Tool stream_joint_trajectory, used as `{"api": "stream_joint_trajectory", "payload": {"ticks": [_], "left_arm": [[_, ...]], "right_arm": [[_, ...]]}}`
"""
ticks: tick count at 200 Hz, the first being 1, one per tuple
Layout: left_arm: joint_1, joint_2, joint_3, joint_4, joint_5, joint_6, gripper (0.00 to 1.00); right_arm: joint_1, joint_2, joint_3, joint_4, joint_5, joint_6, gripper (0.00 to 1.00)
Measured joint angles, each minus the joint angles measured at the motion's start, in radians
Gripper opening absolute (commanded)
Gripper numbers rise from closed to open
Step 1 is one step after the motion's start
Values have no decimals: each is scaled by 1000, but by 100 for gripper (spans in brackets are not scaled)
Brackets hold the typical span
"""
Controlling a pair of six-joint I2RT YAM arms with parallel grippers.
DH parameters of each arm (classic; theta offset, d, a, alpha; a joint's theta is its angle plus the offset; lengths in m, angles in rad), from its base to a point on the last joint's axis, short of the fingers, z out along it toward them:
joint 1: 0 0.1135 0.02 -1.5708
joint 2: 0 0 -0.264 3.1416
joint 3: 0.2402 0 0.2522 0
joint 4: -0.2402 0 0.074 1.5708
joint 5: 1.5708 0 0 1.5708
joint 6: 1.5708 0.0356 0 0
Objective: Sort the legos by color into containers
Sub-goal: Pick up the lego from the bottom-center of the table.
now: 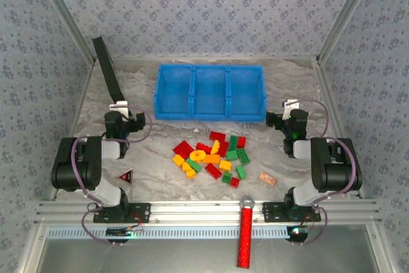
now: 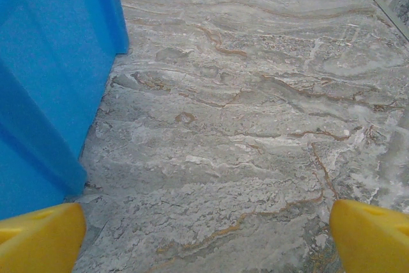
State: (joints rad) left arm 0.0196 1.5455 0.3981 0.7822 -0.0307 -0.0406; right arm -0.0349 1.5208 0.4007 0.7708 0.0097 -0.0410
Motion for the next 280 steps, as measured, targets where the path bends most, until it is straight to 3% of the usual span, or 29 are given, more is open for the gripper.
{"api": "stream_joint_trajectory", "payload": {"ticks": [97,117,142,173,210,253,280], "left_arm": [[12,0,2,-3,8,-1,99],[9,-42,83,-184,-12,-2,99],[-54,-169,269,-432,-111,-1,99],[-159,-235,605,-775,-200,3,99],[-210,-236,960,-1138,-205,-5,99],[-282,-289,1007,-1409,-150,7,99],[-289,-356,941,-1477,-112,7,99]], "right_arm": [[-2,-5,1,-10,-3,-1,100],[21,-81,41,-172,21,6,100],[75,-208,204,-462,48,76,92],[228,-346,330,-702,65,180,91],[393,-398,318,-983,71,324,87],[680,-577,207,-1226,112,535,81],[820,-624,179,-1315,164,663,81]]}}
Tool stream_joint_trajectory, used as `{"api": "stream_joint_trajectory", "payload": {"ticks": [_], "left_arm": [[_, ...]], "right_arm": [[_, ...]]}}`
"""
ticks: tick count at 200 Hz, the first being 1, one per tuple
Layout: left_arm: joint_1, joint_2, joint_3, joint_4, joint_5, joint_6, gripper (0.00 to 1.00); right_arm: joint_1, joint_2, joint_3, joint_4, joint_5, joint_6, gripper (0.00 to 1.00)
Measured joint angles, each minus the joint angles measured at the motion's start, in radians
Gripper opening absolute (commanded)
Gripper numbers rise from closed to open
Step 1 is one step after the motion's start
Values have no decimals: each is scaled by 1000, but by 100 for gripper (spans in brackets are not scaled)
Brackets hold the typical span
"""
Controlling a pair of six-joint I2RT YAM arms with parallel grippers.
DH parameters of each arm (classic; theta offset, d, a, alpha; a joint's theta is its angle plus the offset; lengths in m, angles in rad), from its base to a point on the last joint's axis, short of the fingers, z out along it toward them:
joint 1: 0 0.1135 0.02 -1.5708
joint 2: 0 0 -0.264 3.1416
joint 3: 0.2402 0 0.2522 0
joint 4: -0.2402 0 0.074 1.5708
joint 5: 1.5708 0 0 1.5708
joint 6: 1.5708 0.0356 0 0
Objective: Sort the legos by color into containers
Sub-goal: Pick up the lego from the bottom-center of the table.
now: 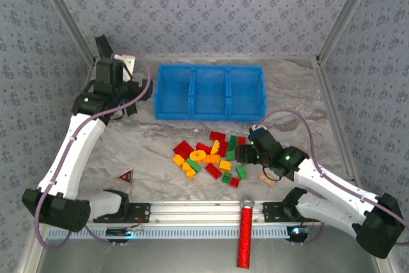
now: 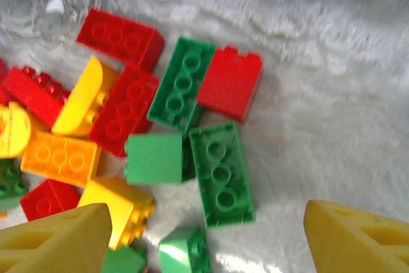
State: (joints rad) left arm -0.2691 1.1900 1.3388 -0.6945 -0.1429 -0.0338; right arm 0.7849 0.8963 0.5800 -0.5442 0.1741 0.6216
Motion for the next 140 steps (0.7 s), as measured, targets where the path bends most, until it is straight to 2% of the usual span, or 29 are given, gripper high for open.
{"api": "stream_joint_trajectory", "payload": {"ticks": [24,56,140], "left_arm": [[-1,-53,-55,-46,19,-3,99],[-8,-76,-71,-86,49,-23,99],[-34,-162,-127,-169,91,-69,99]], "right_arm": [[80,14,-23,-26,25,82,81],[136,74,-39,-31,32,148,80],[177,148,-69,4,40,202,58]]}}
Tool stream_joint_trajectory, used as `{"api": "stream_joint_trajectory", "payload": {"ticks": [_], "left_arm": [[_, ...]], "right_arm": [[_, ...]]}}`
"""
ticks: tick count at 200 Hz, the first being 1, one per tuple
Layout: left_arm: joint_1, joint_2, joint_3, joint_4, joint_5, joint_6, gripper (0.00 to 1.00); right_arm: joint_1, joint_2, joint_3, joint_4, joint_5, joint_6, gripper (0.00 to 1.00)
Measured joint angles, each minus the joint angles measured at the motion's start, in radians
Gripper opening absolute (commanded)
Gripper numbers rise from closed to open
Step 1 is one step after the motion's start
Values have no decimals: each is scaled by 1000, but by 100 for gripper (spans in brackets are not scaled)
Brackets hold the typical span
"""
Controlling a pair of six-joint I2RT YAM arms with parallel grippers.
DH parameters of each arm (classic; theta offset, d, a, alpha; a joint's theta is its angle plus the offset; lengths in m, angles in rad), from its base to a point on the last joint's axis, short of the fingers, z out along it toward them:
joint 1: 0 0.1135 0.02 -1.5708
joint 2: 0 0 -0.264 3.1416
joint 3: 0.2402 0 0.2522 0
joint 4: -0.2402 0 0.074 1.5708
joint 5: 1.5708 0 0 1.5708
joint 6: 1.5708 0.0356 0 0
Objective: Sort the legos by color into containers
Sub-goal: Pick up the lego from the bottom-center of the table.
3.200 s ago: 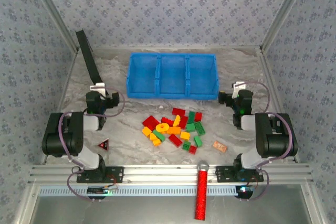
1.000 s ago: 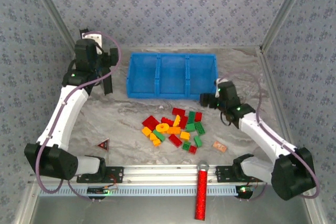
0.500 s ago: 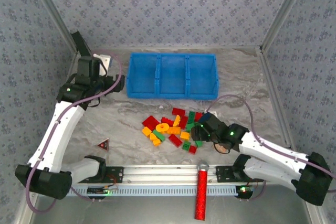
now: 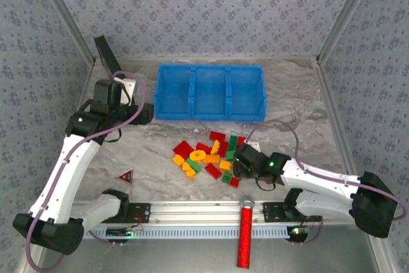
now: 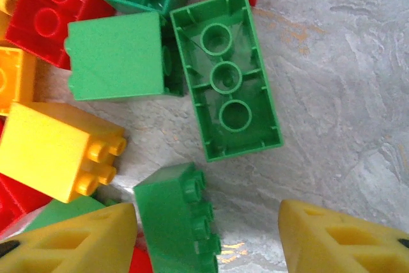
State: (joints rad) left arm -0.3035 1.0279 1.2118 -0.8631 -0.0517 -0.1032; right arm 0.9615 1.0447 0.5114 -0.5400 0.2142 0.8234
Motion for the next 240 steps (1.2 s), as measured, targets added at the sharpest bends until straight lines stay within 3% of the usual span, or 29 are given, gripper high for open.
{"api": "stream_joint_trajectory", "payload": {"ticks": [54,128,199,240], "left_arm": [[-13,-13,-34,-28,16,-28,99],[-19,-27,-73,-38,26,-63,99],[-19,-27,-84,-31,27,-68,99],[-23,-25,-95,-32,30,-84,99]], "right_arm": [[8,-2,-26,55,-1,8,52],[13,51,-58,100,-19,8,52],[16,61,-58,102,-23,9,35],[13,13,-28,5,-23,11,33]]}}
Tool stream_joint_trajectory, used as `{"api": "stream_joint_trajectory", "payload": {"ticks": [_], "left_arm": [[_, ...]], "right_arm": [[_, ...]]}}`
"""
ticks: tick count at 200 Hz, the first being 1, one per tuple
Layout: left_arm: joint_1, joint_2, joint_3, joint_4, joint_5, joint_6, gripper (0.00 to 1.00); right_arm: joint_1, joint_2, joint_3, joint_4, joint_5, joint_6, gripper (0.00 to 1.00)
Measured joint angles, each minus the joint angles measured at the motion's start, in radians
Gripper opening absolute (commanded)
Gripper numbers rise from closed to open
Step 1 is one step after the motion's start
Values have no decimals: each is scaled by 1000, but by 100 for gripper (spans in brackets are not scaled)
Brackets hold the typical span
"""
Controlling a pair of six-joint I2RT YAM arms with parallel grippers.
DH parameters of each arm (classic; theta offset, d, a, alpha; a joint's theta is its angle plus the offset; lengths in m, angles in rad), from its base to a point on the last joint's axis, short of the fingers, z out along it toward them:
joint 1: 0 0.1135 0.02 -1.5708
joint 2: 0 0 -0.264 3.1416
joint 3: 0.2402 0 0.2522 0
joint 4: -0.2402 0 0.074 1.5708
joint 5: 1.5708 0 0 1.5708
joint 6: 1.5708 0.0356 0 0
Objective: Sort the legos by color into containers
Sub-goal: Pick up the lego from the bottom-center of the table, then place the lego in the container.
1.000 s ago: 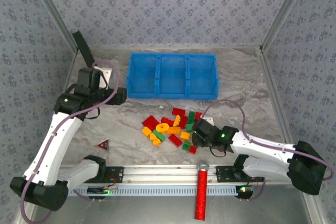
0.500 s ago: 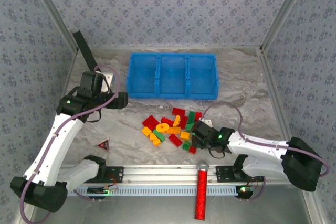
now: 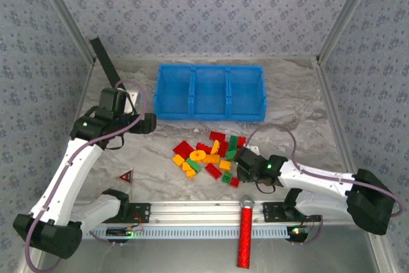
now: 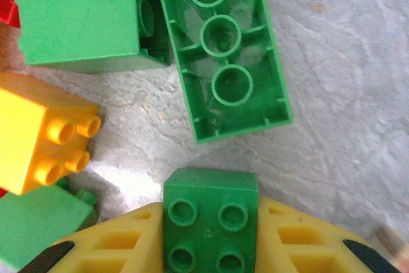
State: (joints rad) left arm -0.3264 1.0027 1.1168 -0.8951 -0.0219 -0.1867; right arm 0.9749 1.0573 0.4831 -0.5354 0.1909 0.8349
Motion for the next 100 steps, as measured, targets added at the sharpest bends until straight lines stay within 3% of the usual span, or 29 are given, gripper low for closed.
{"api": "stream_joint_trajectory", "payload": {"ticks": [50,100], "left_arm": [[-60,27,-32,-34,-34,-152,99],[-214,52,-187,-31,-23,-418,98]], "right_arm": [[-35,-97,219,-179,0,-53,32],[-164,58,515,-235,-2,-284,32]]}}
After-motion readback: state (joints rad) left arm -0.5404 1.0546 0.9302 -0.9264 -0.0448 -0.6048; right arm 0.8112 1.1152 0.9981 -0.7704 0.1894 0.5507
